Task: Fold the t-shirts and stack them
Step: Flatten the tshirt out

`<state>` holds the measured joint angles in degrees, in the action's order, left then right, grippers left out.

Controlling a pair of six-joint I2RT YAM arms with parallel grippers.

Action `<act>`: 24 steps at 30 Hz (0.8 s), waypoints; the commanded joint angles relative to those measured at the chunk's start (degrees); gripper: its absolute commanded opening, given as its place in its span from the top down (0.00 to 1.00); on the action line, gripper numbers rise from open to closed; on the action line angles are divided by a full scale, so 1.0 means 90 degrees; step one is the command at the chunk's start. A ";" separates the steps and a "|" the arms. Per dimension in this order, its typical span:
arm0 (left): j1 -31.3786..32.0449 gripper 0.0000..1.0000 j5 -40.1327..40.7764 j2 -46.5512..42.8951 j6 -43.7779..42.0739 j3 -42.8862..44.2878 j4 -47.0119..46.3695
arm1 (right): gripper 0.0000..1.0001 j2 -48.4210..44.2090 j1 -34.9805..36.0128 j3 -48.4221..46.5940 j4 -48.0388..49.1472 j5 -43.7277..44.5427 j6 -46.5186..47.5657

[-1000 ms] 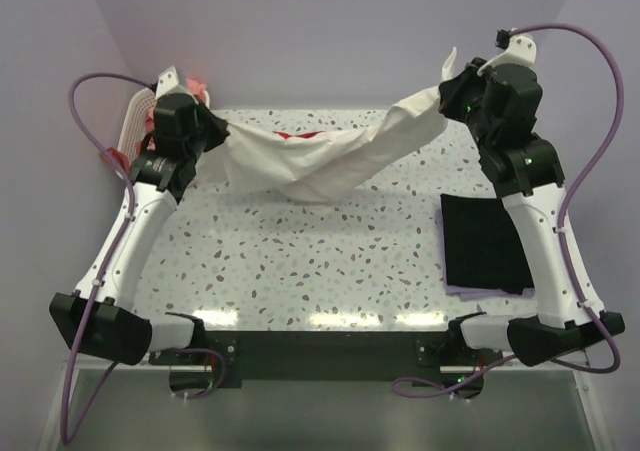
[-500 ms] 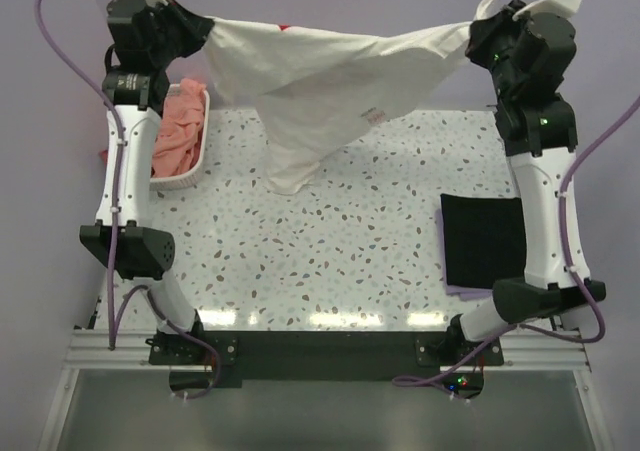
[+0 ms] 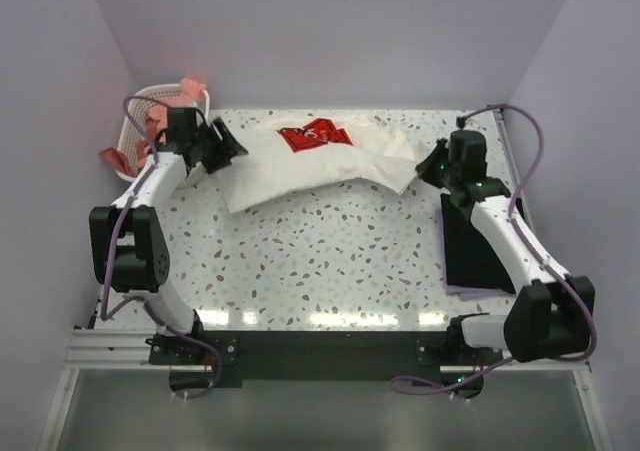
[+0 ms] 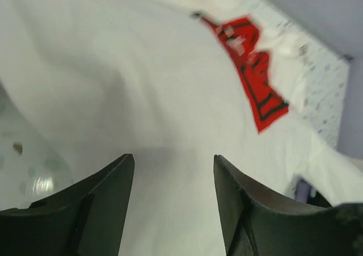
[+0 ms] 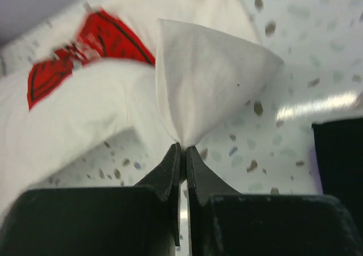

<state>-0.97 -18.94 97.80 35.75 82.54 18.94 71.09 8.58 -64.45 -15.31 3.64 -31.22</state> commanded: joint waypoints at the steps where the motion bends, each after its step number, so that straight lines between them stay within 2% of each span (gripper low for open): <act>1: 0.0293 0.37 0.0296 -0.0845 -0.0085 -0.1326 -0.0356 | 1.00 0.0206 0.0004 0.0860 0.0499 -0.0851 -0.0378; 5: 0.0459 0.37 0.1231 -0.1879 0.0197 -0.3150 -0.0513 | 1.00 0.0304 0.0014 0.1836 0.1017 -0.1234 -0.0466; 8: 0.0684 0.38 0.1634 -0.2504 0.0549 -0.4118 -0.0708 | 1.00 0.0353 0.0014 0.2053 0.1144 -0.1342 -0.0505; 11: 0.1035 0.40 0.2317 -0.2877 0.0930 -0.4628 -0.0591 | 1.00 0.0392 0.0043 0.2024 0.1174 -0.1449 -0.0525; 12: 0.1123 0.42 0.2754 -0.2927 0.1162 -0.4717 -0.0523 | 1.00 0.0402 0.0062 0.1995 0.1184 -0.1469 -0.0535; 15: 0.1162 0.48 0.3061 -0.2966 0.1408 -0.4962 -0.0435 | 1.00 0.0441 0.0111 0.1897 0.1174 -0.1469 -0.0535; 24: 0.1319 0.49 0.3462 -0.2283 0.1594 -0.4836 -0.0522 | 1.00 0.0519 0.0121 0.1819 0.1184 -0.1527 -0.0515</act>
<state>9.96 9.08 75.20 48.10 37.60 16.69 76.66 9.43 -45.76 -7.64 -8.84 -35.44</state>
